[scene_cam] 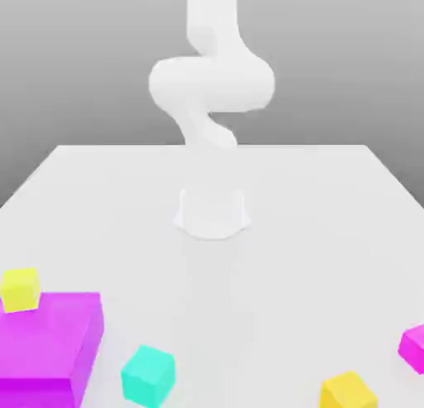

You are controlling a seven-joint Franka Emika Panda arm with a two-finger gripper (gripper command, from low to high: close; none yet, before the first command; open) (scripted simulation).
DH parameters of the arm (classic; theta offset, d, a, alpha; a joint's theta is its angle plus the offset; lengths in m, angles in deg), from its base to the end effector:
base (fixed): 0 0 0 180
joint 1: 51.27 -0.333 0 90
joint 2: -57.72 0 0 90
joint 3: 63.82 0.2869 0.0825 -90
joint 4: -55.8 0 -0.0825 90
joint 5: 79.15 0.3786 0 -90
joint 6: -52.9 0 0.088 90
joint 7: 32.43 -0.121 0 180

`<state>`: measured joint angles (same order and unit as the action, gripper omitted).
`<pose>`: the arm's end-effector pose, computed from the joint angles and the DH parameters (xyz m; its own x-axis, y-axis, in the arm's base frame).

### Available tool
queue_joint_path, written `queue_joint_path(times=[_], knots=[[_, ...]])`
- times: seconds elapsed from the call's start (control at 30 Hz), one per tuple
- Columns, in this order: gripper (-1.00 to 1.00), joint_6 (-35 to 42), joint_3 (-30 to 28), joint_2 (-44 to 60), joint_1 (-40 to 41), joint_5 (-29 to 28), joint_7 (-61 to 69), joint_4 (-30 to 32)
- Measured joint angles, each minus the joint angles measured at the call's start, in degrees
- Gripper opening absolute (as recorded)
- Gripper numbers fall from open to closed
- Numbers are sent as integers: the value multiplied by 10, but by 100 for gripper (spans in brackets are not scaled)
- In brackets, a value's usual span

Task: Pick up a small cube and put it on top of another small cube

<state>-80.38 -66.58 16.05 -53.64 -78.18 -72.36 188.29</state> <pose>0.3975 -0.0075 0.6490 0.5694 -0.6635 0.4853 -0.4700 -0.7471 -0.4700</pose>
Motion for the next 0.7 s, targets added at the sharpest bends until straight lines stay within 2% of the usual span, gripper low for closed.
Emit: queue_joint_path(times=[0.4,0.7], knots=[[0,-73,-131,200,-105,63,298,35],[0,-126,-187,352,-141,129,533,60]])
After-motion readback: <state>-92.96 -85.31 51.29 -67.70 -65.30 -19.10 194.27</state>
